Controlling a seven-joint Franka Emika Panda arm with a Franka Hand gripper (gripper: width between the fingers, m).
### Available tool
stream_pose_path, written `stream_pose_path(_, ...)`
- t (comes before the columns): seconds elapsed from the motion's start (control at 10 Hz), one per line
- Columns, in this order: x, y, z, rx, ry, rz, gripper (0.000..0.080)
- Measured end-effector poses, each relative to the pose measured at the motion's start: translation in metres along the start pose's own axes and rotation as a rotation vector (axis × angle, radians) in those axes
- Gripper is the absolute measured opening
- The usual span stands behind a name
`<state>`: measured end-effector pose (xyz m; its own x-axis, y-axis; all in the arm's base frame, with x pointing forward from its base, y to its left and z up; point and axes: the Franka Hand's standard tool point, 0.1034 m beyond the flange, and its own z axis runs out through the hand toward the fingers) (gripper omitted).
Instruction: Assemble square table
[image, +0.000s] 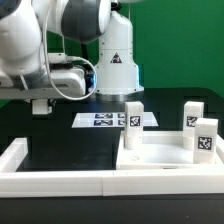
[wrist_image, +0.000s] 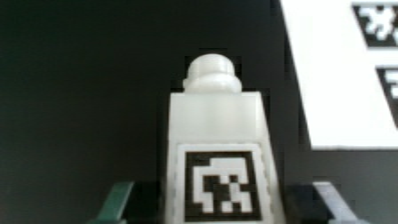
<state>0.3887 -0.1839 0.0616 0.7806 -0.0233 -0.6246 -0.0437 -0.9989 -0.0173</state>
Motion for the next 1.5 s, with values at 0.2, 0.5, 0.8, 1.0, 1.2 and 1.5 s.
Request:
stream_pose_path(0.2, 0.005, -0.012, -0.034, 0.015, 0.092, 0.002, 0.0290)
stream_pose_path(0.5, 0.015, -0.023, -0.070, 0.037, 0.257, 0.008, 0.0290)
stream_pose_path(0.8, 0.021, -0.018, -0.068, 0.010, 0.465, 0.015, 0.0290)
stream_pose_path(1.0, 0.030, -0.036, -0.084, 0.007, 0.638, 0.046, 0.0290)
stream_pose_path(1.2, 0.047, -0.050, -0.114, 0.006, 0.763, 0.070, 0.0290)
stream_pose_path(1.5, 0.051, -0.048, -0.123, -0.054, 0.931, 0.100, 0.0290)
